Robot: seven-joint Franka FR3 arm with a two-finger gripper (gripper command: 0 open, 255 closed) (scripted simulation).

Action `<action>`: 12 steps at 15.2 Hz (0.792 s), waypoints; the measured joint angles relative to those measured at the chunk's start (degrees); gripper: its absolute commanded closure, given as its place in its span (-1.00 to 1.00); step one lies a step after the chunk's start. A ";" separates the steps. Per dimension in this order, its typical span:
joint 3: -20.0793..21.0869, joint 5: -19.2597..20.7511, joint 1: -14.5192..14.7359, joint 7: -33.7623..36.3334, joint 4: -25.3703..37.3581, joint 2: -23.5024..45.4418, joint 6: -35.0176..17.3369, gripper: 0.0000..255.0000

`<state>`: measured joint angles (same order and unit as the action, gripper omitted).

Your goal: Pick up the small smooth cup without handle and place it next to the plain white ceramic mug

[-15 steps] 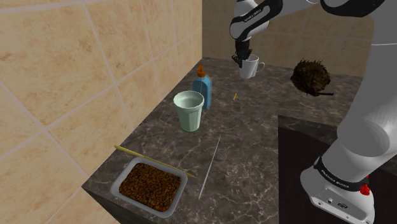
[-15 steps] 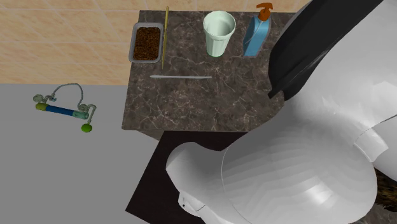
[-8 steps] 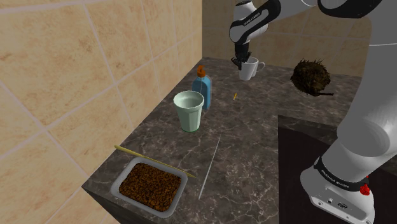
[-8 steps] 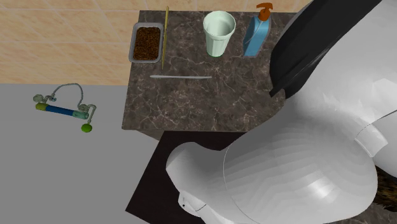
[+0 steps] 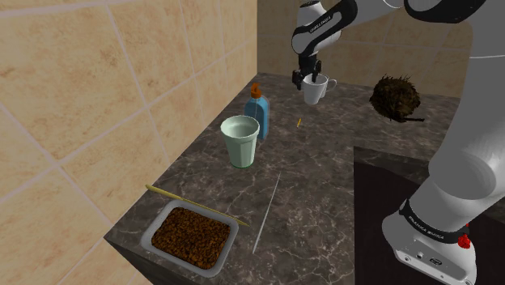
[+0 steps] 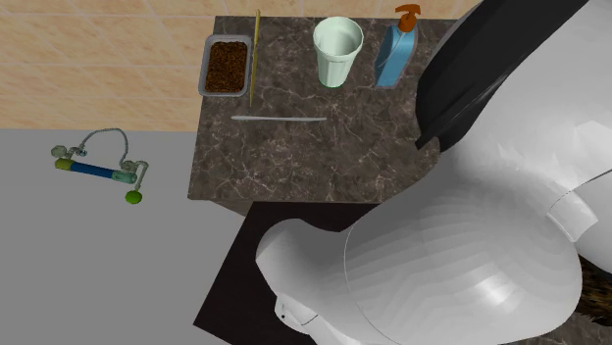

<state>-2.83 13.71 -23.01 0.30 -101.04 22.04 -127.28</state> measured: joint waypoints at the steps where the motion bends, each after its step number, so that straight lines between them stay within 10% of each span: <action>1: 0.00 0.00 0.00 0.00 0.00 0.00 0.00 -1.00; 12: 0.46 -0.46 0.73 -0.30 2.21 -3.51 5.82 -1.00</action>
